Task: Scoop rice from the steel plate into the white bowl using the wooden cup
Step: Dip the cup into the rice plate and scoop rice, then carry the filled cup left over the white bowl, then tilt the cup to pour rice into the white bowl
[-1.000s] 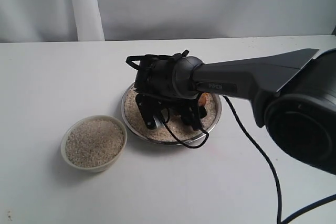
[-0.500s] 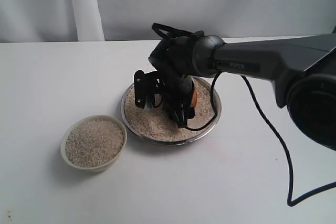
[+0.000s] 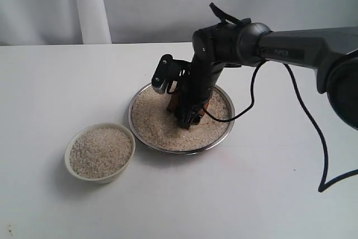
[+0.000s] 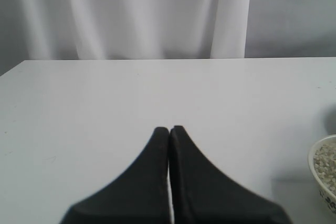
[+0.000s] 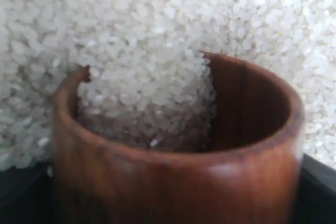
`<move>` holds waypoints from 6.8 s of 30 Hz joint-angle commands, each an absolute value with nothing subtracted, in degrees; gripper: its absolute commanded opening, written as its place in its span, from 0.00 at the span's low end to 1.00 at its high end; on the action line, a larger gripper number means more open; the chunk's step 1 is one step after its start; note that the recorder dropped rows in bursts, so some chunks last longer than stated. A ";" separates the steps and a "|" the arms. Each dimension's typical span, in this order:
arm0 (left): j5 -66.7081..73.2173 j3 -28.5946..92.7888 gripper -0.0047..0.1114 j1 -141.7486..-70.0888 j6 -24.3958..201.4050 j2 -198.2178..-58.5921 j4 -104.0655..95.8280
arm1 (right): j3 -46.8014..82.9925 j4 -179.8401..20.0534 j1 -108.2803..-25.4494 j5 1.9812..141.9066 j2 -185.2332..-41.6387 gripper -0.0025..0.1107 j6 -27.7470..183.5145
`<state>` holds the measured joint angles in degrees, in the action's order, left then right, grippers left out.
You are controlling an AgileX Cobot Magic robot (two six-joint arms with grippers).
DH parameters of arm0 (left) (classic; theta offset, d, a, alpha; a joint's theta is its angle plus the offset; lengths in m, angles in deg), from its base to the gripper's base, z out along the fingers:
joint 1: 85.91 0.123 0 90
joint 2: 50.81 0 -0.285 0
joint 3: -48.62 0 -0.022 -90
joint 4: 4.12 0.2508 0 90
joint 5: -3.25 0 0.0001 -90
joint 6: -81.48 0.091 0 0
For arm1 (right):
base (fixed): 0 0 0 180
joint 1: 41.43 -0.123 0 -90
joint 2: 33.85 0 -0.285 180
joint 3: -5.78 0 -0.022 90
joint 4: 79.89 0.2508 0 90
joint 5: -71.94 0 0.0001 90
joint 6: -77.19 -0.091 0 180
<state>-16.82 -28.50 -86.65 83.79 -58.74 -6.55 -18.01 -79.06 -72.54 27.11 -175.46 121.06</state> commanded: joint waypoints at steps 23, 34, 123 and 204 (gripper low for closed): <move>-16.49 -28.59 0.04 -86.80 83.56 -58.59 -6.52 | 0.29 -51.23 -67.99 44.32 -164.49 0.02 143.51; -16.49 -28.59 0.04 -86.80 83.56 -58.59 -6.52 | 3.90 -21.76 -67.06 45.48 -159.73 0.02 166.19; -16.49 -28.59 0.04 -86.80 83.56 -58.59 -6.52 | -4.50 -134.81 -99.67 37.86 -161.89 0.02 99.96; -16.49 -28.59 0.04 -86.80 83.56 -58.59 -6.52 | -4.50 -150.55 -103.60 36.30 -162.00 0.02 116.60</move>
